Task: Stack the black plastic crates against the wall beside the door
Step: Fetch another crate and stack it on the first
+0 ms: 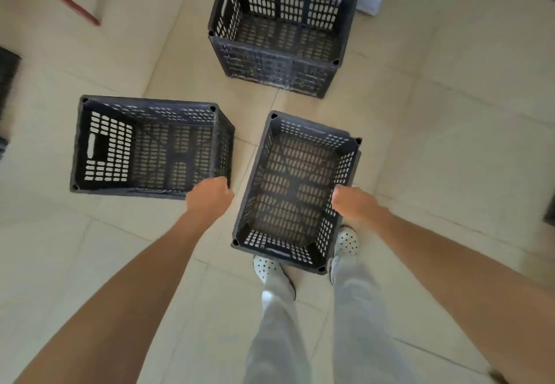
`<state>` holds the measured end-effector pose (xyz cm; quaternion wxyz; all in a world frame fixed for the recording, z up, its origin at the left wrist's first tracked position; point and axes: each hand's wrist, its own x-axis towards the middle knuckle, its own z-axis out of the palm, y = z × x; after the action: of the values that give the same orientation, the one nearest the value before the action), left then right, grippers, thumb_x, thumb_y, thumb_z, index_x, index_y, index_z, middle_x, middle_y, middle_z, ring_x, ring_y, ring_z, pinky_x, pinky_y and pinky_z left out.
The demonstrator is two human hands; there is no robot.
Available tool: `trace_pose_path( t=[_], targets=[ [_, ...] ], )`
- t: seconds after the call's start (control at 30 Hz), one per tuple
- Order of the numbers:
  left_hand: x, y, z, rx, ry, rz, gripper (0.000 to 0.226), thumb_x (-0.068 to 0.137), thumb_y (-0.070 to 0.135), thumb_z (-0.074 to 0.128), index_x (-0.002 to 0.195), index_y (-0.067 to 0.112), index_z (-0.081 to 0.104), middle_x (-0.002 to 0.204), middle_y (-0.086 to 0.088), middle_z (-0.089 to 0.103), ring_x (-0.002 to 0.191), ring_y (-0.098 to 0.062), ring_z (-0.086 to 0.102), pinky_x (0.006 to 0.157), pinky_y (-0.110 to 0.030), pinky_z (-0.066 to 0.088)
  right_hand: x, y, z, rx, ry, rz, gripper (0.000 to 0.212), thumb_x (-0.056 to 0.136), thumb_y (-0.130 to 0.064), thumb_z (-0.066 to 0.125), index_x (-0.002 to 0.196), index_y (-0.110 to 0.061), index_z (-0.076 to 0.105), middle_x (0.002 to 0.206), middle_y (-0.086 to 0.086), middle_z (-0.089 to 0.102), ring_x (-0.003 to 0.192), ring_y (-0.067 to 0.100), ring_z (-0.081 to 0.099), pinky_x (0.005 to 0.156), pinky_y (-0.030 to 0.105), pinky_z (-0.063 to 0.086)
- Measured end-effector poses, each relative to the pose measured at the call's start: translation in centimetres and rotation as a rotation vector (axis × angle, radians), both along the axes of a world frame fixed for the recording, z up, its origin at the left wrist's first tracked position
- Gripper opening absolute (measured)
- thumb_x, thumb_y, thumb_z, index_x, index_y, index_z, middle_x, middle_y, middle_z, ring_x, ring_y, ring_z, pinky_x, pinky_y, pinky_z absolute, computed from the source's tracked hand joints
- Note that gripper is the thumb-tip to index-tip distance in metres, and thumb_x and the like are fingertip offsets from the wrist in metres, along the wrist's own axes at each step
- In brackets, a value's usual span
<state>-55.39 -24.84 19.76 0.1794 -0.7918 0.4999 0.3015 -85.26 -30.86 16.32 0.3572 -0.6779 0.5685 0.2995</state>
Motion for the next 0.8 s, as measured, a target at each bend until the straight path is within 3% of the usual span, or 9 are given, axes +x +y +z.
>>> trace_pose_path(
  t=[0.1, 0.2, 0.37, 0.47, 0.57, 0.63, 0.8],
  targets=[
    [-0.2, -0.5, -4.0, -0.003, 0.044, -0.053, 0.021, 0.091, 0.022, 0.043, 0.101, 0.011, 0.058, 0.100, -0.012, 0.064, 0.079, -0.029, 0.053, 0.071, -0.035, 0.042, -0.7, 2.1, -3.7, 0.030, 0.051, -0.082, 0.020, 0.094, -0.018, 0.035, 0.102, -0.008, 0.051, 0.088, 0.008, 0.055, 0.083, 0.028, 0.058, 0.071, 0.037, 0.046],
    [-1.0, -0.7, -8.0, -0.017, 0.128, -0.079, 0.023, 0.093, 0.024, 0.046, 0.109, 0.011, 0.057, 0.106, -0.013, 0.065, 0.091, -0.034, 0.061, 0.076, -0.039, 0.049, -1.6, 3.6, -6.9, -0.007, 0.116, -0.211, 0.023, 0.092, -0.020, 0.038, 0.111, -0.013, 0.050, 0.094, 0.008, 0.058, 0.084, 0.029, 0.057, 0.070, 0.035, 0.041],
    [-2.5, 0.2, -15.5, -0.046, 0.244, -0.059, 0.042, 0.094, 0.024, 0.054, 0.134, 0.018, 0.043, 0.129, -0.012, 0.053, 0.108, -0.034, 0.058, 0.087, -0.049, 0.050, -4.2, 6.0, -13.0, -0.041, 0.297, -0.337, 0.030, 0.093, -0.026, 0.042, 0.118, -0.012, 0.048, 0.082, 0.001, 0.047, 0.078, 0.023, 0.049, 0.069, 0.033, 0.035],
    [-2.2, 1.4, -20.4, -0.064, 0.231, -0.004, 0.060, 0.092, 0.024, 0.061, 0.144, 0.019, 0.031, 0.143, -0.014, 0.040, 0.124, -0.037, 0.048, 0.096, -0.054, 0.046, -5.1, 7.0, -17.4, -0.057, 0.277, -0.444, 0.034, 0.093, -0.028, 0.043, 0.122, -0.009, 0.045, 0.100, 0.007, 0.057, 0.083, 0.024, 0.051, 0.072, 0.034, 0.037],
    [-1.8, 1.5, -24.5, -0.021, 0.276, 0.074, 0.075, 0.092, 0.024, 0.063, 0.151, 0.015, 0.017, 0.152, -0.016, 0.029, 0.134, -0.039, 0.039, 0.106, -0.055, 0.037, -5.1, 7.8, -21.3, -0.052, 0.155, -0.574, 0.042, 0.094, -0.029, 0.044, 0.129, -0.007, 0.041, 0.119, 0.011, 0.056, 0.102, 0.029, 0.057, 0.084, 0.040, 0.047],
    [-2.1, 1.2, -26.4, -0.056, 0.325, 0.127, 0.071, 0.091, 0.025, 0.063, 0.148, 0.012, 0.022, 0.146, -0.017, 0.040, 0.131, -0.038, 0.045, 0.106, -0.054, 0.039, -4.8, 8.1, -23.4, -0.095, 0.073, -0.655, 0.043, 0.094, -0.028, 0.047, 0.130, -0.006, 0.038, 0.121, 0.013, 0.055, 0.106, 0.031, 0.058, 0.088, 0.042, 0.050],
    [-2.3, 0.0, -28.0, -0.195, 0.214, 0.168, 0.052, 0.092, 0.035, 0.061, 0.131, 0.005, 0.044, 0.126, -0.016, 0.059, 0.113, -0.036, 0.057, 0.092, -0.050, 0.049, -5.4, 8.1, -25.6, -0.178, 0.005, -0.761, 0.043, 0.096, -0.027, 0.049, 0.130, -0.003, 0.038, 0.120, 0.017, 0.056, 0.105, 0.033, 0.058, 0.082, 0.039, 0.049]
  ],
)
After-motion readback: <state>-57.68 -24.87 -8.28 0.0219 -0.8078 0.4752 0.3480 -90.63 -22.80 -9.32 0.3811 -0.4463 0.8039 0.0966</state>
